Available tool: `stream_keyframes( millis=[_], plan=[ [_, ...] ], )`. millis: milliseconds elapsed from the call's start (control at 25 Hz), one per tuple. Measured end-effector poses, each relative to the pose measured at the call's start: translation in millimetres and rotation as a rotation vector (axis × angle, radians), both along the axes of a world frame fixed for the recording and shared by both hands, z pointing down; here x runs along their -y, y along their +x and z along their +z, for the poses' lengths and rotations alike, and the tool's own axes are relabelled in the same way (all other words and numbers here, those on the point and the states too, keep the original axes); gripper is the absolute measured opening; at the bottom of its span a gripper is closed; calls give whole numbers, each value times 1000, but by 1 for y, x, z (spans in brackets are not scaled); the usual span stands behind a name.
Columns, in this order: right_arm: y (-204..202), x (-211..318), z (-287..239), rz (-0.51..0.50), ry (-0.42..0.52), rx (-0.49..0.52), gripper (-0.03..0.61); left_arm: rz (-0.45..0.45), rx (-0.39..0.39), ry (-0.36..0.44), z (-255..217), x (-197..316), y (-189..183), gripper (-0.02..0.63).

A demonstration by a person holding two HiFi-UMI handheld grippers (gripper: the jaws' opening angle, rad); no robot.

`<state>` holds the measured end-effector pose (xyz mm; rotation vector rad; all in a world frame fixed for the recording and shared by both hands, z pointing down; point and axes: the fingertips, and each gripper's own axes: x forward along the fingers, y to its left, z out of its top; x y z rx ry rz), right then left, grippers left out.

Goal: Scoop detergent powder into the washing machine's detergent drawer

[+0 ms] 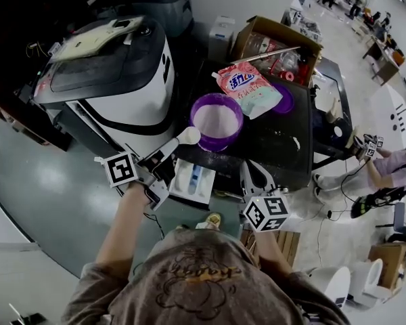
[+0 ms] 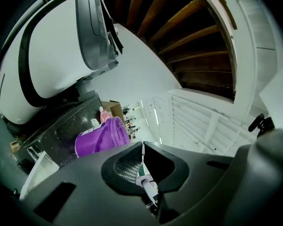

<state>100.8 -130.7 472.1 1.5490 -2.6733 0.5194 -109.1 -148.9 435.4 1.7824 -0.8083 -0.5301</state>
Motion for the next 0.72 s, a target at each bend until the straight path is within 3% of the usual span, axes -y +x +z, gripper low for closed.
stream_keyframes(
  millis=[400,440,560,720],
  plan=[
    [-10,-34,6,13,-15,-12,2,14,61,-41,26,-36,-7,26],
    [-11,-36,7,14,-16,-12,2,24,79,-27,27,-38,-6,26],
    [-13,-42,9,20,-18,-13,2,80,157,118,22,-39,-4,26],
    [-15,-49,13,28,-25,-12,2,63,132,79,39,-46,-8,26]
  ],
)
